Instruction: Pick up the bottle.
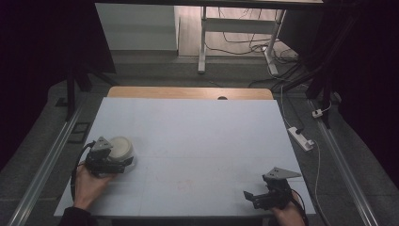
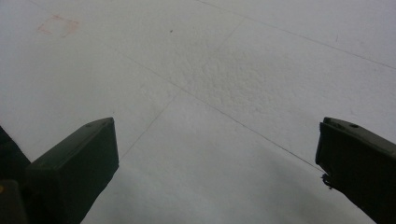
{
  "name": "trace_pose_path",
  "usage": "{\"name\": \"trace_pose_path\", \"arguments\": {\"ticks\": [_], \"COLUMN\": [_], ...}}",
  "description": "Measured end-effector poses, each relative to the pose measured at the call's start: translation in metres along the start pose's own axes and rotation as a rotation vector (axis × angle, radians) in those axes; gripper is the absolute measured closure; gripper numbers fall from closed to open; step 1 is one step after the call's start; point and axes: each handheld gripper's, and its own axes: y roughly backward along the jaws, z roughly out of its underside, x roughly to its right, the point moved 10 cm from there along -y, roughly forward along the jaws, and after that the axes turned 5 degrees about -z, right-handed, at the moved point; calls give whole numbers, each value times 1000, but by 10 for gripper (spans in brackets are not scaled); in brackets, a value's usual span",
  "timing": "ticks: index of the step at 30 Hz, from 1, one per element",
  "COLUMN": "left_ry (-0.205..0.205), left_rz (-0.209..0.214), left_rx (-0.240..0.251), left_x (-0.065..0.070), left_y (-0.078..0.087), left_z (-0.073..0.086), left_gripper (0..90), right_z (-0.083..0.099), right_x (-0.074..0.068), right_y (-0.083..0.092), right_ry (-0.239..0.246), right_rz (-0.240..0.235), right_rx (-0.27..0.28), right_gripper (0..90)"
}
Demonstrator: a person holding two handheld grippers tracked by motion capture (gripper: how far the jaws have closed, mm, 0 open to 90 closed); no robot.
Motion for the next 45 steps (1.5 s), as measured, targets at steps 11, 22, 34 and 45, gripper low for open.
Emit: {"name": "trace_pose_path", "arguments": {"ticks": [11,22,34,45], "left_ry": [2,5,-37,-67], "left_rz": [-10,-27,-16,35], "left_rx": [9,-17,1,32], "left_x": [0,1,10,26], "left_y": [0,1,8,15], "left_z": [0,-1,-13,-31], "left_gripper": [69,72,72,72], "right_z": [0,0,0,0], "right_x": [0,0,0,0], "right_y": [0,0,0,0], "right_ry": [3,6,2,2], "right_rz": [1,2,1,2], "right_rx": [-3,-2,-1,1], "right_gripper": [0,0,0,0]}}
